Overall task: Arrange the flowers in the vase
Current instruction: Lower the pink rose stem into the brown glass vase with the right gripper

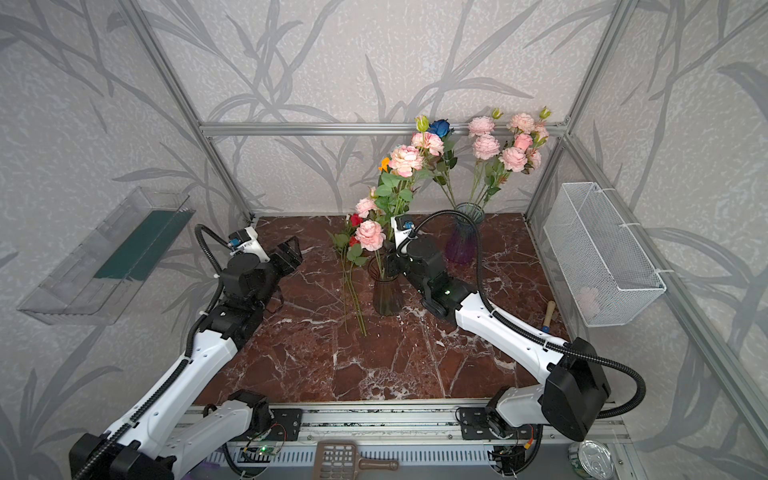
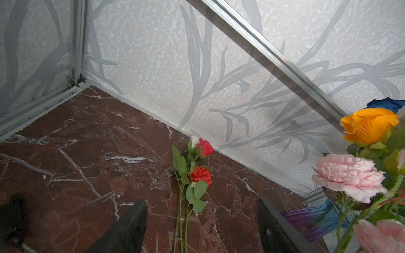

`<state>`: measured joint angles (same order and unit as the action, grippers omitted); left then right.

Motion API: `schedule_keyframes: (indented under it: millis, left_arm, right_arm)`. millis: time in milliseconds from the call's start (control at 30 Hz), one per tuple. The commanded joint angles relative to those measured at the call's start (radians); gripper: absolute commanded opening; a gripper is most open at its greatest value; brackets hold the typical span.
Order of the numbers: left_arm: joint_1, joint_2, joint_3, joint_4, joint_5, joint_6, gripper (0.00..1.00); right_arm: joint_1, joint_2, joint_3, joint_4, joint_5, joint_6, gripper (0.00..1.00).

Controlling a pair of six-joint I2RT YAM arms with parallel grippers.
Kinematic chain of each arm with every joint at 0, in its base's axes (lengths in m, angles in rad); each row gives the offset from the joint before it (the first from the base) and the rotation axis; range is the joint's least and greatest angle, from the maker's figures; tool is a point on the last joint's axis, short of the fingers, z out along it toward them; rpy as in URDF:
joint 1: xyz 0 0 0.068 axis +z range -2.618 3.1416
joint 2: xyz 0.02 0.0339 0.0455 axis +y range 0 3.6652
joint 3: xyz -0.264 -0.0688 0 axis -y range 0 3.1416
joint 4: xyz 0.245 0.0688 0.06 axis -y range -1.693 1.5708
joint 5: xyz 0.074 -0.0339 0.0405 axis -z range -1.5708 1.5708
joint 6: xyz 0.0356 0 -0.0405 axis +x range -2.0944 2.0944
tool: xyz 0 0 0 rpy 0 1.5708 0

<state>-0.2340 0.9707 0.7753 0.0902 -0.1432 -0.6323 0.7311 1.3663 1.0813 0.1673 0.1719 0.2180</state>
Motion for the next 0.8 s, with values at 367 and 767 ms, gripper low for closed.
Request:
schedule_keyframes:
  millis: [367, 767]
  left_arm:
    - [0.019, 0.03, 0.036, 0.019, 0.041, -0.041, 0.78]
    - [0.025, 0.046, 0.032, 0.02, 0.044, -0.047, 0.77]
  right_arm:
    - [-0.002, -0.088, -0.031, -0.106, -0.042, 0.046, 0.47]
    - [-0.001, -0.155, -0.052, -0.167, -0.098, 0.049, 0.55]
